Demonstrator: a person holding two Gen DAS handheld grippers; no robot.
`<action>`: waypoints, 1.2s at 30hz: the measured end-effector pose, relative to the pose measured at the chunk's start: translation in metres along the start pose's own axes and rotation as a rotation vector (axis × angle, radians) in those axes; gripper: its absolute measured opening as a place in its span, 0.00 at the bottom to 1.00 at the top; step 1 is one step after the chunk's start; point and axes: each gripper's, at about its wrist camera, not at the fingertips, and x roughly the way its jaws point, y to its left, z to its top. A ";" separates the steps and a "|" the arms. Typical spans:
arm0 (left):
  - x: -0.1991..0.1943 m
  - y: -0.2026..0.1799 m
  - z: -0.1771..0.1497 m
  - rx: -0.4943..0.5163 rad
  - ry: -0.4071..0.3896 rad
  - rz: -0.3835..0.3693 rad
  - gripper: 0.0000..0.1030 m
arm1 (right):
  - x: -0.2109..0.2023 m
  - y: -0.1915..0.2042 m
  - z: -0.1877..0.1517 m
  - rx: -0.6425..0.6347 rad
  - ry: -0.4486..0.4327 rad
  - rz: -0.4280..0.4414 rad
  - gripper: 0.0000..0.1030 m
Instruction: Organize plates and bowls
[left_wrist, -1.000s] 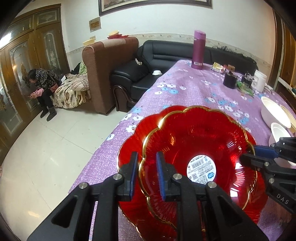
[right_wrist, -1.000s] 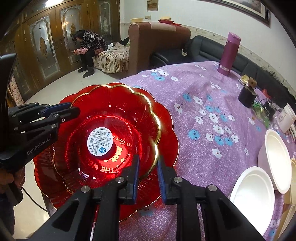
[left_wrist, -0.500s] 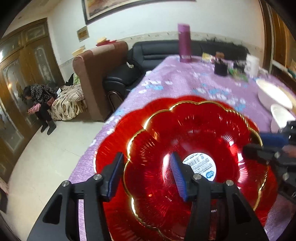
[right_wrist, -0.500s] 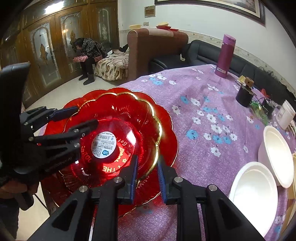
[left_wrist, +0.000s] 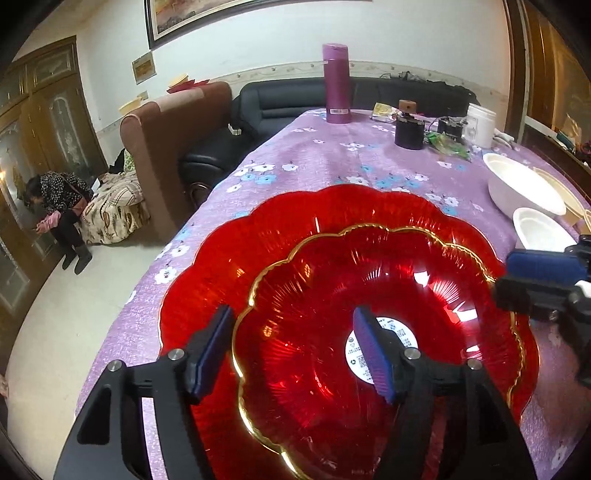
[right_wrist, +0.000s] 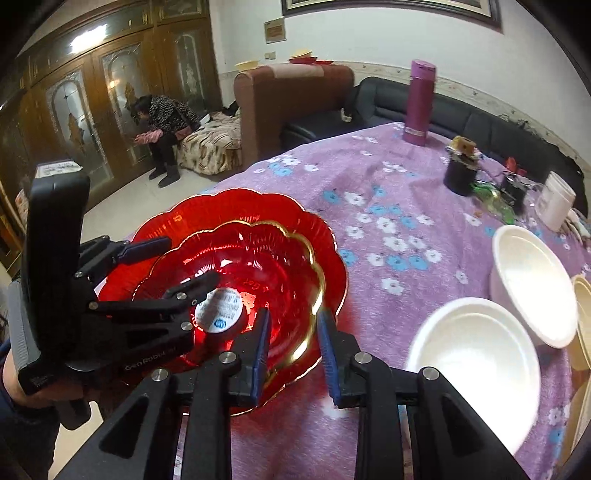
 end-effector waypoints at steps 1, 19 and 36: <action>0.001 0.000 0.001 -0.007 0.002 -0.001 0.64 | -0.003 -0.004 -0.001 0.014 -0.006 0.008 0.28; -0.022 -0.005 0.003 -0.121 0.047 -0.073 0.74 | -0.076 -0.066 -0.026 0.166 -0.135 -0.004 0.48; -0.052 -0.003 0.017 -0.172 -0.033 -0.063 0.77 | -0.119 -0.111 -0.062 0.306 -0.205 0.033 0.50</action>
